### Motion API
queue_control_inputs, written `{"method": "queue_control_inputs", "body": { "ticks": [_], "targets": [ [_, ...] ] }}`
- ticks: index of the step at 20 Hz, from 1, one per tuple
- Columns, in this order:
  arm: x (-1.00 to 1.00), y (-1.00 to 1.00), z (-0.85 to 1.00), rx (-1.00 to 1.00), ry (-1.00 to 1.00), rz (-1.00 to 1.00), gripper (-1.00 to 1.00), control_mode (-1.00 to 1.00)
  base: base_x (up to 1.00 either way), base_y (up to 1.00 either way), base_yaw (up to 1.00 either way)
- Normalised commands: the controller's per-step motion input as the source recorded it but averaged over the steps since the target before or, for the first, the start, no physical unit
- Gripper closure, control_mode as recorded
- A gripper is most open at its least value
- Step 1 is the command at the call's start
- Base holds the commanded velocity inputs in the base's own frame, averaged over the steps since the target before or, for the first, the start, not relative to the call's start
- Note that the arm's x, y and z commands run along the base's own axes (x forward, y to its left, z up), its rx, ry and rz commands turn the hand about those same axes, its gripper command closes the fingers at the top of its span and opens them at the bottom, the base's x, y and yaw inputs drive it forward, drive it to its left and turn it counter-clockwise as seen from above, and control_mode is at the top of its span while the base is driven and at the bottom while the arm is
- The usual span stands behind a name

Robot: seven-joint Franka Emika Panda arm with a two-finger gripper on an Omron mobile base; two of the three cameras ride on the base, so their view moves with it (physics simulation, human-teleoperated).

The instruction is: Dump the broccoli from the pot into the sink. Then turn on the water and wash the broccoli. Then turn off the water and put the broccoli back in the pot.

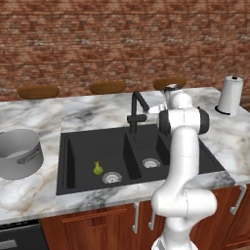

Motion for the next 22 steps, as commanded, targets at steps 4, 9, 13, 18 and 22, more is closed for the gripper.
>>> {"method": "queue_control_inputs", "body": {
  "ticks": [4,9,13,18,22],
  "targets": [
    [0.16,0.00,-0.22,0.00,0.07,0.00,-1.00,-1.00,0.00,0.00,0.00],
    [0.16,-0.01,-0.13,0.01,0.06,0.00,-1.00,-1.00,0.00,0.00,0.00],
    [0.19,0.00,-0.07,0.01,0.06,0.00,-1.00,-1.00,0.00,0.00,0.00],
    [0.11,0.00,-0.21,0.00,0.02,0.00,-1.00,-1.00,0.00,0.00,0.00],
    [0.01,0.00,-0.25,0.00,0.00,0.00,-1.00,-1.00,0.00,0.00,0.00]
  ]
}}
